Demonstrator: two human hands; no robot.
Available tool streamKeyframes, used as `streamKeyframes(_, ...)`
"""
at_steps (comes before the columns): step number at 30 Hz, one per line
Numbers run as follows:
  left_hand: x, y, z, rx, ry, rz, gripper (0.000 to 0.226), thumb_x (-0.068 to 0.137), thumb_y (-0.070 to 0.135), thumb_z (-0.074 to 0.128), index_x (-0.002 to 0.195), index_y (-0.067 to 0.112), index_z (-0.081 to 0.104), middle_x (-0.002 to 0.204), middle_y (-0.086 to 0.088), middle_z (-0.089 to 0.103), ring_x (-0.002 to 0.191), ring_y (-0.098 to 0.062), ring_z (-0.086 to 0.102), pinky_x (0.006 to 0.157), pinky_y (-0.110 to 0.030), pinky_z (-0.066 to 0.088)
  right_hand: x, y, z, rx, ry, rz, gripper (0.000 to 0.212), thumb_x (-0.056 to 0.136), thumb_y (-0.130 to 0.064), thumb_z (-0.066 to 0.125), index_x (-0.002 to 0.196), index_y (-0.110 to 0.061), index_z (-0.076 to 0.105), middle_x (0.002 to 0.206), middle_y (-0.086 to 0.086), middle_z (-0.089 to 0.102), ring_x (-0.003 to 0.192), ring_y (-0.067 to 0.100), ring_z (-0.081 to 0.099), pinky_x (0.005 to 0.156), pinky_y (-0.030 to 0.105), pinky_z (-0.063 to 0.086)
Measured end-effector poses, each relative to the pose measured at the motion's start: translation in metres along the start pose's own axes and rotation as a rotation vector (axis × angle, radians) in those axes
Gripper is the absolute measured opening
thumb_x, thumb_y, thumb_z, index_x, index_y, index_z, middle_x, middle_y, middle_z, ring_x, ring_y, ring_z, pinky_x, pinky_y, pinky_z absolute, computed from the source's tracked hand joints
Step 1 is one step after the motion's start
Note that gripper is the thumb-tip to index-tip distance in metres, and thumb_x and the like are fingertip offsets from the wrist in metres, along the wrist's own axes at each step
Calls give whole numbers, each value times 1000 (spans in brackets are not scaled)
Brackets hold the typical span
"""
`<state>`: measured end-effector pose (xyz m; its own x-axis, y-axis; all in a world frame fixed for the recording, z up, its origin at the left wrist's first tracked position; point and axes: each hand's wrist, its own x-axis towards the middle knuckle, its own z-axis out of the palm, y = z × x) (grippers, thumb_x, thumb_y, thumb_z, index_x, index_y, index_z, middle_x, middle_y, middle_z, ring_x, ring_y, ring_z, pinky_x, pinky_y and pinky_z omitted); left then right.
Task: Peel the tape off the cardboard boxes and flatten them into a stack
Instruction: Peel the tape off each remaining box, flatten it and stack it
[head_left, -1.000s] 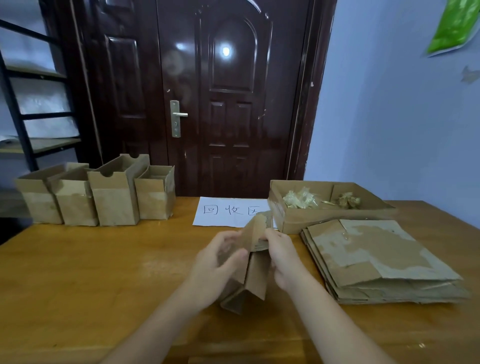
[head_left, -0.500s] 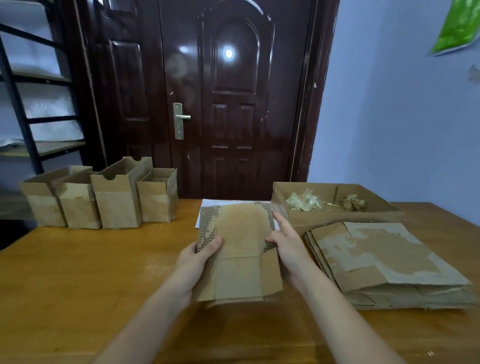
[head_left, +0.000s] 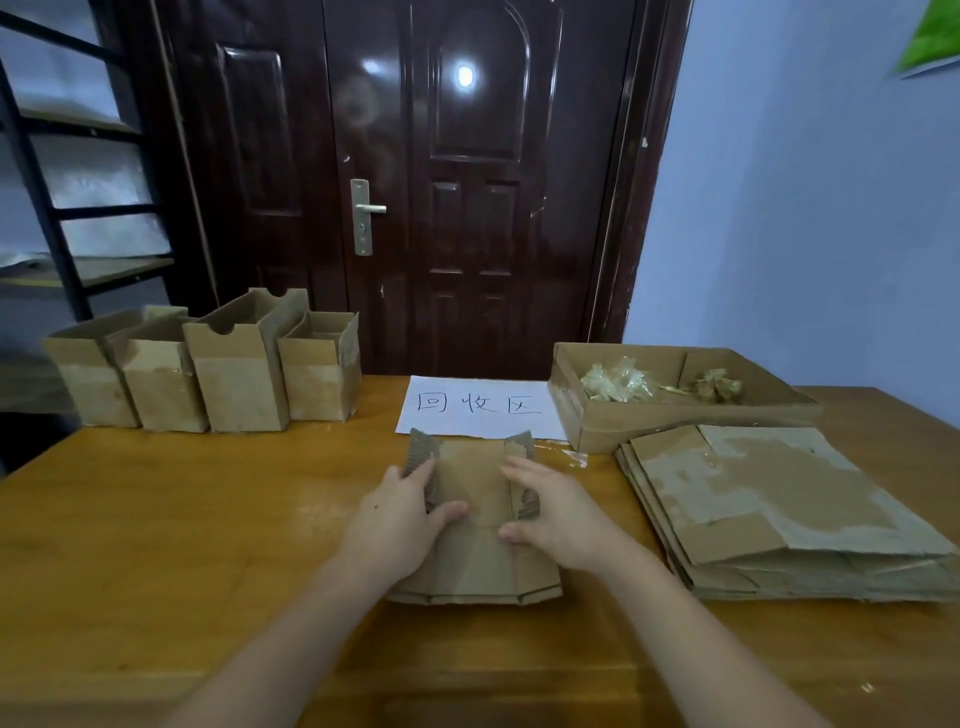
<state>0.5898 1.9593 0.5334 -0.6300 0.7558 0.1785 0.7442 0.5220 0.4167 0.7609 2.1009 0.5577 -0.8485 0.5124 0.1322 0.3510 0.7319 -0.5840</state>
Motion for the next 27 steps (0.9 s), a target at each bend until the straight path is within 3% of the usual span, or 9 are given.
streamKeyframes(3,-3,-2,12,175,-91,-33,77,92,80,39,156,39,29,121,0,42,103,-31,61,78,-40,47,3,7,15,-44,-12,50,78,84,-28,83,153,-25,45,163,-11,32,150,14,28,121,30,22)
streamKeyframes(5,-3,-4,17,260,-54,-41,75,91,83,30,152,38,33,125,-1,36,104,-27,59,77,-38,45,5,10,20,-73,-1,60,73,85,-34,81,150,-30,49,162,-12,33,149,17,25,121,37,23)
streamKeyframes(7,-2,-8,19,368,30,9,76,92,83,23,149,36,40,135,-2,33,117,-23,49,89,-38,44,6,14,19,-151,-43,38,66,89,-40,76,149,-33,50,165,-13,27,152,18,14,123,45,15)
streamKeyframes(10,0,-8,22,450,52,124,78,97,75,17,153,28,42,166,-6,19,151,-26,20,118,-43,25,10,16,18,-377,-198,-55,52,103,-40,54,151,-21,48,170,-2,13,157,21,-10,126,52,-5)
streamKeyframes(13,9,-7,26,432,-67,242,73,106,61,16,162,14,23,173,-5,-1,158,-21,-8,126,-40,-2,16,10,26,-531,-216,-136,49,110,-38,36,148,-10,47,168,7,21,157,23,-5,126,44,-1)
streamKeyframes(15,14,-9,29,389,-167,302,68,109,53,14,165,14,11,173,-4,-3,158,-18,-9,126,-36,-5,19,6,35,-501,-201,-165,54,111,-40,32,155,-10,34,169,7,17,157,22,1,127,40,5)
streamKeyframes(18,17,-13,30,311,-284,270,69,109,55,11,165,17,-1,172,-1,-8,157,-13,-11,127,-35,-4,20,8,47,-450,-234,-144,63,110,-49,23,164,-17,12,172,0,1,157,14,-7,127,35,0)
streamKeyframes(27,18,-9,21,333,-276,277,69,109,55,18,165,16,8,173,-1,4,158,-14,3,125,-33,6,23,16,53,-466,-230,-122,67,107,-57,15,164,-23,8,171,-5,-4,156,9,-8,126,32,-4)
